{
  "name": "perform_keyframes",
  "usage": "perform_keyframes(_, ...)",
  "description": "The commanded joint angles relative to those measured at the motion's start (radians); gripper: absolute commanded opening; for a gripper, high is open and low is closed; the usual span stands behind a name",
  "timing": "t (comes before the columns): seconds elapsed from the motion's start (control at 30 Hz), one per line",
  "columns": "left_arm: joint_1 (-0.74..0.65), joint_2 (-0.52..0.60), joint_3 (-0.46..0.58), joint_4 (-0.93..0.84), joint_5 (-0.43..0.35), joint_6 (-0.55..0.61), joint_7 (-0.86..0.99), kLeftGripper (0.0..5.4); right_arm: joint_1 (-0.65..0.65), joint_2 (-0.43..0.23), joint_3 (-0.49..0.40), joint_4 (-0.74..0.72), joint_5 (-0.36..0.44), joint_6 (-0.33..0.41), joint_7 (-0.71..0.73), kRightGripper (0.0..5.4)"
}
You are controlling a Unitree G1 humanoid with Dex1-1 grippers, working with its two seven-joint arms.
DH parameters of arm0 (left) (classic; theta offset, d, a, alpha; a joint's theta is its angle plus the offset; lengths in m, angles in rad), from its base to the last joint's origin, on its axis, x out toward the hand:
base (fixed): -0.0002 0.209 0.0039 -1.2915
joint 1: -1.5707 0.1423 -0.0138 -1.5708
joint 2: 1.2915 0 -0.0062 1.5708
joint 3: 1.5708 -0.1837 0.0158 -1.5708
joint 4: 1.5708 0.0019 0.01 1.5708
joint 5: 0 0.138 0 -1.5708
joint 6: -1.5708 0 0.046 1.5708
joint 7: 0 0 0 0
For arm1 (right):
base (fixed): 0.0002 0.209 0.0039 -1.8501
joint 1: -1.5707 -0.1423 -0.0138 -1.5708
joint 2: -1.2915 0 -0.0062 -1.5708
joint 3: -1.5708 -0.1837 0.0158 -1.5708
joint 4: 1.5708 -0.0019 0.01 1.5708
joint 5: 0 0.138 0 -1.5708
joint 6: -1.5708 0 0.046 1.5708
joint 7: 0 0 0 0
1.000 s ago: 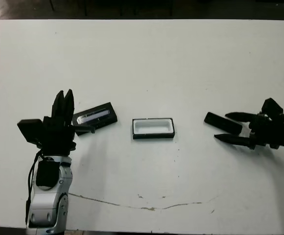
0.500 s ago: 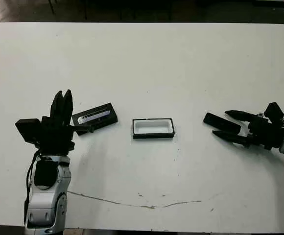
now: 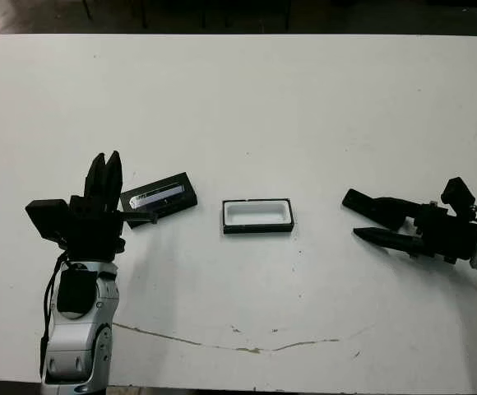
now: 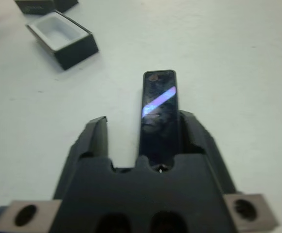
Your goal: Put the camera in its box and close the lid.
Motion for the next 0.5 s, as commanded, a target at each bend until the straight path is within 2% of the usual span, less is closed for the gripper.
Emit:
perform_keyframes(0.03,0.020,0.015,0.004,0.006,0.011,0.011,0.000,0.00,0.050,0.021,0.015,0.011,0.002,0.060,0.009,1.65)
perform_keyframes(0.1,0.021,0.015,0.005,0.009,0.012,0.008,-0.002,0.00,0.041,0.036,0.016,0.078,-0.020,0.028,-0.010,1.19)
perform_keyframes(0.17,0.020,0.014,0.006,0.009,0.005,0.011,-0.004,0.00,0.005,0.062,0.023,0.213,-0.058,-0.053,-0.018,0.75)
perform_keyframes(0.23,0.020,0.015,0.007,0.009,-0.002,0.015,-0.008,0.00,-0.031,0.091,0.023,0.346,-0.091,-0.167,-0.035,0.53)
perform_keyframes(0.33,0.019,0.017,0.008,0.009,0.001,0.016,-0.008,0.00,-0.064,0.122,0.024,0.488,-0.152,-0.338,-0.122,0.51)
perform_keyframes(0.4,0.018,0.016,0.009,0.013,-0.001,0.010,-0.010,0.00,-0.087,0.140,0.010,0.565,-0.145,-0.398,-0.127,0.51)
perform_keyframes(0.5,0.019,0.015,0.008,0.008,-0.001,0.018,-0.009,0.00,-0.107,0.138,0.012,0.589,-0.146,-0.439,-0.120,0.49)
